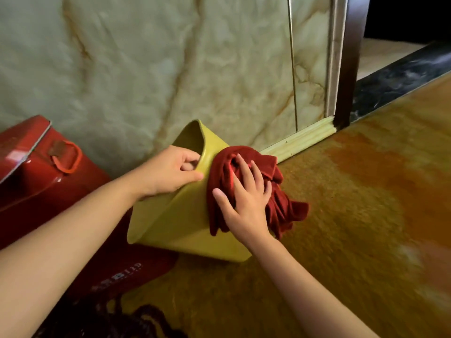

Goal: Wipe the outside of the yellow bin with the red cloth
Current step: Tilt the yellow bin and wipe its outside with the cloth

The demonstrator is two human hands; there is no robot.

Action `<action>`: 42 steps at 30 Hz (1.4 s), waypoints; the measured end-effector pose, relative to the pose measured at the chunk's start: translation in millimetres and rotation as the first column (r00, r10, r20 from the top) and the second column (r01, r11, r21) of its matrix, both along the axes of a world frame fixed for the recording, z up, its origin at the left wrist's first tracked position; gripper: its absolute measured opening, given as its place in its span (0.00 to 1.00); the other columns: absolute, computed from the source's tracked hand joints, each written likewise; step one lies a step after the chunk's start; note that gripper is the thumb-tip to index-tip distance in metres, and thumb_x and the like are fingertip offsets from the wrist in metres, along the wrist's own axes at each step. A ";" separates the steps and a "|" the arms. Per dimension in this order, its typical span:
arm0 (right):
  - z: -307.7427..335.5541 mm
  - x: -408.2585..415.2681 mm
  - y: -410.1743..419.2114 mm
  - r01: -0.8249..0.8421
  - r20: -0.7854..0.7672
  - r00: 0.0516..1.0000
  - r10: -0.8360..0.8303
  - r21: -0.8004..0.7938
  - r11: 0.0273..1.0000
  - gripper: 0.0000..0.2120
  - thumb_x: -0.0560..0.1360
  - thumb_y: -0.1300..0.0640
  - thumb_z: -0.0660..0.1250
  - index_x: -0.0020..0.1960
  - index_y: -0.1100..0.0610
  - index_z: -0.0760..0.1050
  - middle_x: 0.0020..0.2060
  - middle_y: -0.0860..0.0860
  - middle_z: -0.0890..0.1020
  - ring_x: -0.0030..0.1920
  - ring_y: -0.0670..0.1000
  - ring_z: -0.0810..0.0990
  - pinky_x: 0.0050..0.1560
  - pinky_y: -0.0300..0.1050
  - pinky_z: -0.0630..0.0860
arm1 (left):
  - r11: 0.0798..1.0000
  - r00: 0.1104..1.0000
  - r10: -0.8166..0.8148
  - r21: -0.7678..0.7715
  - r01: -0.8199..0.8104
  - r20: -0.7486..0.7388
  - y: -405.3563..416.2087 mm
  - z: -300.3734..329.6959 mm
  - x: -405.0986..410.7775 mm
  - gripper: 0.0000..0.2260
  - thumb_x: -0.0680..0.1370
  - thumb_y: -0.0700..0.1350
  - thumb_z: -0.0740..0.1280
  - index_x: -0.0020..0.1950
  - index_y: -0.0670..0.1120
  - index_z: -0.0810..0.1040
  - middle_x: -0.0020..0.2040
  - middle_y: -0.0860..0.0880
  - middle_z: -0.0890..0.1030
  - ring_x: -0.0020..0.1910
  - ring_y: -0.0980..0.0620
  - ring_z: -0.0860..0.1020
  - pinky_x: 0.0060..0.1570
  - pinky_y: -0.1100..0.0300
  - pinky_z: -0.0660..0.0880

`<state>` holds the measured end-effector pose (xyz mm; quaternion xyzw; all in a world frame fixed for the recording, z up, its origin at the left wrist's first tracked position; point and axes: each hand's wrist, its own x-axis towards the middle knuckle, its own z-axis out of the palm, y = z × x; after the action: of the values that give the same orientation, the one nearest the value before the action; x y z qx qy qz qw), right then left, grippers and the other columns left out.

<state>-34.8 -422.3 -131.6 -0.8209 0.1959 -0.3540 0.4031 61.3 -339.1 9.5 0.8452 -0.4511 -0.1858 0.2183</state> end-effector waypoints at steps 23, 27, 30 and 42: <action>-66.8 14.3 3.7 -0.179 -0.076 0.979 0.188 0.116 0.977 0.22 0.76 0.42 0.45 0.69 0.39 0.45 0.73 0.39 0.42 0.74 0.43 0.35 0.73 0.56 0.43 | 0.972 0.962 0.236 0.050 -0.231 -0.140 63.0 -42.9 26.3 0.10 0.78 0.42 0.57 0.53 0.38 0.74 0.50 0.37 0.80 0.46 0.49 0.75 0.54 0.42 0.72; -33.3 34.0 13.2 -0.332 -0.056 0.943 0.327 -0.204 0.921 0.22 0.78 0.44 0.47 0.72 0.41 0.55 0.74 0.40 0.49 0.75 0.45 0.42 0.68 0.59 0.51 | 0.966 0.945 0.255 0.083 -0.243 -0.206 62.9 -37.8 32.1 0.12 0.78 0.43 0.57 0.55 0.35 0.72 0.54 0.34 0.79 0.51 0.39 0.77 0.58 0.35 0.68; -30.9 45.9 -12.7 -0.223 -0.089 0.975 0.205 -0.482 0.847 0.20 0.77 0.41 0.51 0.68 0.41 0.65 0.75 0.46 0.54 0.76 0.53 0.47 0.64 0.68 0.54 | 0.976 0.948 0.220 0.063 -0.211 -0.229 58.8 -36.1 29.8 0.11 0.78 0.41 0.57 0.55 0.37 0.73 0.56 0.31 0.77 0.51 0.43 0.76 0.58 0.38 0.69; -75.9 48.4 -32.9 0.064 -0.340 0.940 0.015 0.221 0.973 0.25 0.76 0.37 0.48 0.71 0.40 0.56 0.76 0.43 0.46 0.76 0.52 0.43 0.69 0.71 0.46 | 0.967 0.936 0.256 0.060 -0.249 -0.243 32.5 -36.9 40.2 0.14 0.78 0.45 0.57 0.57 0.37 0.73 0.56 0.41 0.79 0.56 0.44 0.77 0.61 0.38 0.68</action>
<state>13.6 -455.2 -207.4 -0.8151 0.3122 -0.1876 0.4505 101.5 -306.6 -27.4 0.8692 -0.3052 -0.2671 0.2830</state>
